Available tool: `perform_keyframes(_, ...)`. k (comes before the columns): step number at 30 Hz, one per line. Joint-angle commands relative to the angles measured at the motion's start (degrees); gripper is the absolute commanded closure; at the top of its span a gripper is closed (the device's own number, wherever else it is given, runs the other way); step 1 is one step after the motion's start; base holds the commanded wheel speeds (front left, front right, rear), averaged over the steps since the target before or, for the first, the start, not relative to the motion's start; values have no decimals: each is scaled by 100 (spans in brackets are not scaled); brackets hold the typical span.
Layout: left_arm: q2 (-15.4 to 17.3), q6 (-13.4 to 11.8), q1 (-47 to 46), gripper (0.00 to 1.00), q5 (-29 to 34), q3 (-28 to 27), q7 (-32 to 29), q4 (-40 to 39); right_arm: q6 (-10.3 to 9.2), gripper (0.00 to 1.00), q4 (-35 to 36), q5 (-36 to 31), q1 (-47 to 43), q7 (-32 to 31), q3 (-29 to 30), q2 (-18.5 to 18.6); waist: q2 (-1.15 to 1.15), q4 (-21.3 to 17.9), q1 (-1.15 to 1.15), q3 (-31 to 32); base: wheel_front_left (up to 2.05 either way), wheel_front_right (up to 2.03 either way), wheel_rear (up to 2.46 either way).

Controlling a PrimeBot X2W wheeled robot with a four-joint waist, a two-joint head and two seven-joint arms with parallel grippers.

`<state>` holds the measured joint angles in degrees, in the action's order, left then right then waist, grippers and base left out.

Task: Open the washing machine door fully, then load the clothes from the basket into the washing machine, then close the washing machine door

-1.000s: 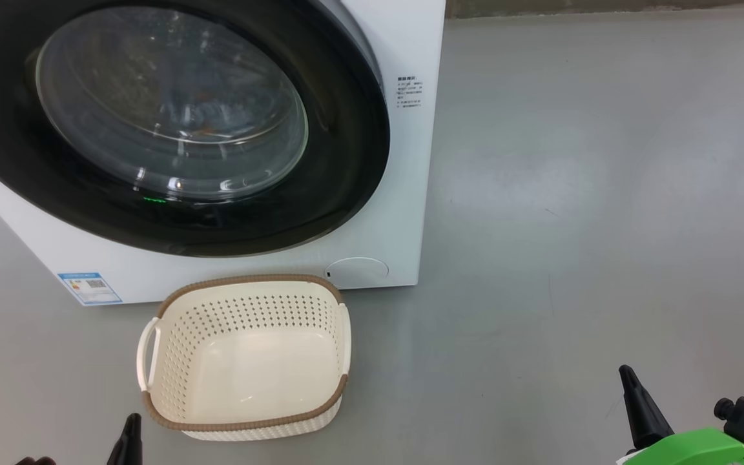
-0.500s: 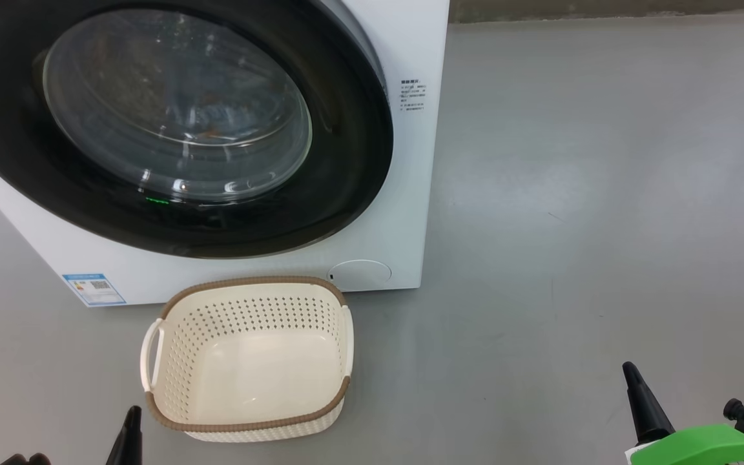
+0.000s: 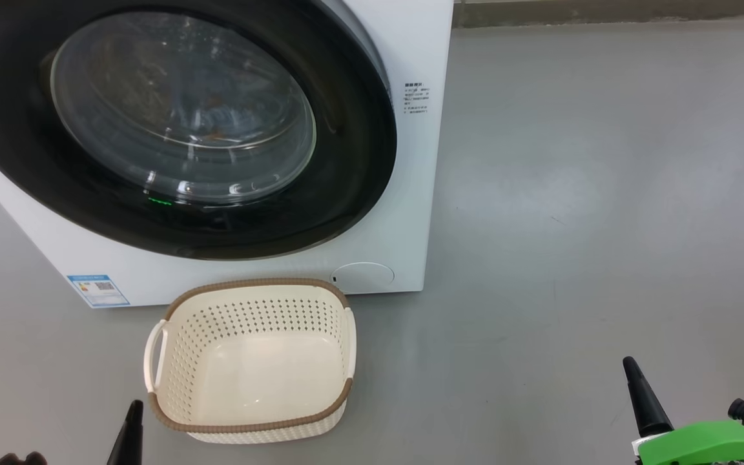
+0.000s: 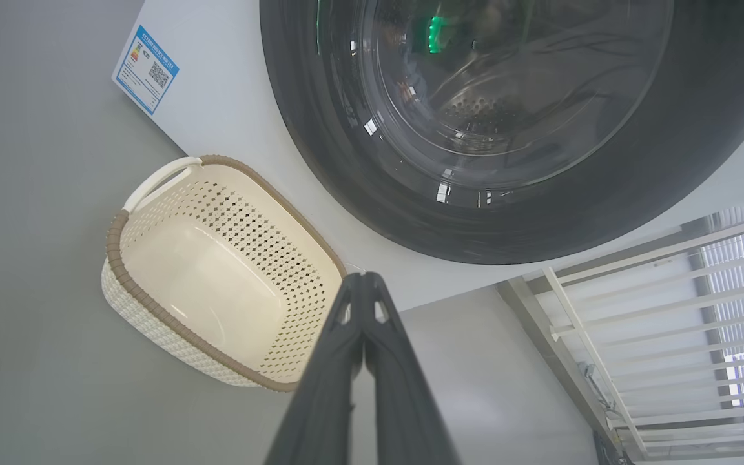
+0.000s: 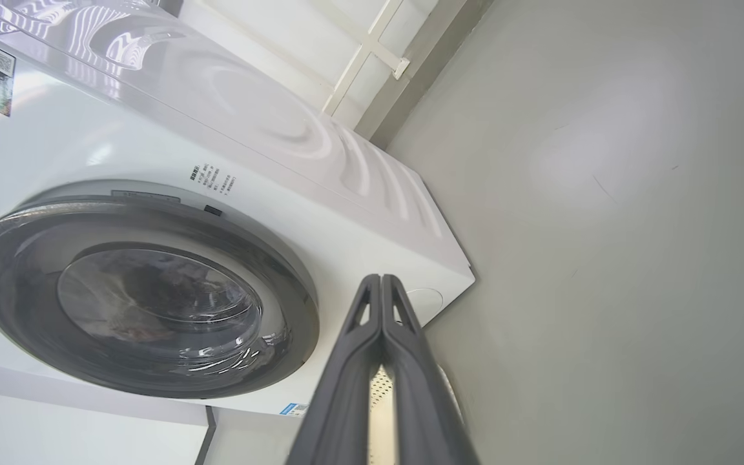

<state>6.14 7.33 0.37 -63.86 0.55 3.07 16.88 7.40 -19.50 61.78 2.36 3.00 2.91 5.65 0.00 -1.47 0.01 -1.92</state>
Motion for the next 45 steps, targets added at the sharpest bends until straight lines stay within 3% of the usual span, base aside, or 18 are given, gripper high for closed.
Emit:
perform_keyframes(1,50,11,-280,100,-190,-168,-44,-164,6,100,178,183,233,-52,-14,25,0,5,-1,6,0,0,0)
perform_keyframes(45,-240,15,-586,100,-2370,-590,-775,-261,8,100,481,2527,355,-783,288,-216,0,121,-1,144,0,0,0)
